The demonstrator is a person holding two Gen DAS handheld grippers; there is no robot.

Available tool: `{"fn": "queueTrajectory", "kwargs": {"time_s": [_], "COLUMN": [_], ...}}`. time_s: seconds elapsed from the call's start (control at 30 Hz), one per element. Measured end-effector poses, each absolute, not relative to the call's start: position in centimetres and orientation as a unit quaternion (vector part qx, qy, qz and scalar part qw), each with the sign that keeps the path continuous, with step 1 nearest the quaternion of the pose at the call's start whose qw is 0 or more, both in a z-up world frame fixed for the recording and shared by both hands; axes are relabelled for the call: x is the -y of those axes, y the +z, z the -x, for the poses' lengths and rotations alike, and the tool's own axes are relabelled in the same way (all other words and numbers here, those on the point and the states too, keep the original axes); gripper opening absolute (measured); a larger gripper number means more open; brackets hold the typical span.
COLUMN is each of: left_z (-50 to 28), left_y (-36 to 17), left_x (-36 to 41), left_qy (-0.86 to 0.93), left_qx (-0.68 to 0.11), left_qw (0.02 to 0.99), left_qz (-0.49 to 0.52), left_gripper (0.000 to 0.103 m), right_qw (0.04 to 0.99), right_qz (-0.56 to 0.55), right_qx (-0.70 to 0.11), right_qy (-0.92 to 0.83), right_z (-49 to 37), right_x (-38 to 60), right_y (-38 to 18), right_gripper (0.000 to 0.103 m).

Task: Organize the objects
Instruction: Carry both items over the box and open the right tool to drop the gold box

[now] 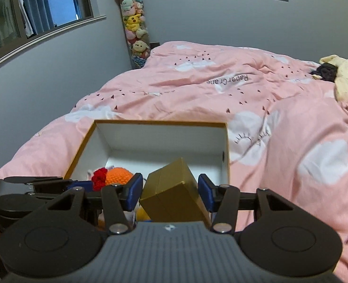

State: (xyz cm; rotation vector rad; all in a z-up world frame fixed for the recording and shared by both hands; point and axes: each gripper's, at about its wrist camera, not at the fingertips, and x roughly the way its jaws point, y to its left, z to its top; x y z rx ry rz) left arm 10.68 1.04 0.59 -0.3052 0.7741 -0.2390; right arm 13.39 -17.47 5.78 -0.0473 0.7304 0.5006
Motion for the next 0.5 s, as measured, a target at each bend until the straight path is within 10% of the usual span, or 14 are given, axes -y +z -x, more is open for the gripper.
{"fn": "queueTrajectory", "kwargs": {"time_s": [0.2, 0.3, 0.5], "left_z": [-13.4, -14.7, -16.9], "left_y": [-0.1, -0.7, -2.4], "left_x": [-2.1, -2.6, -3.3], "left_qy": [-0.099, -0.093, -0.084], "left_qx": [-0.377, -0.382, -0.4], "left_qw": [0.908, 0.906, 0.899], "left_qz": [0.155, 0.158, 0.16], "left_gripper": [0.052, 0.052, 0.052], "right_qw": [0.9, 0.896, 0.887], "right_qz": [0.037, 0.04, 0.043], "right_qx": [-0.361, -0.371, -0.396], "right_qy": [0.242, 0.243, 0.232], "right_z": [-17.0, -19.2, -23.0], "right_x": [15.7, 15.1, 14.2], "right_y": [4.7, 3.9, 1.8], "right_gripper": [0.053, 0.015, 0.015]}}
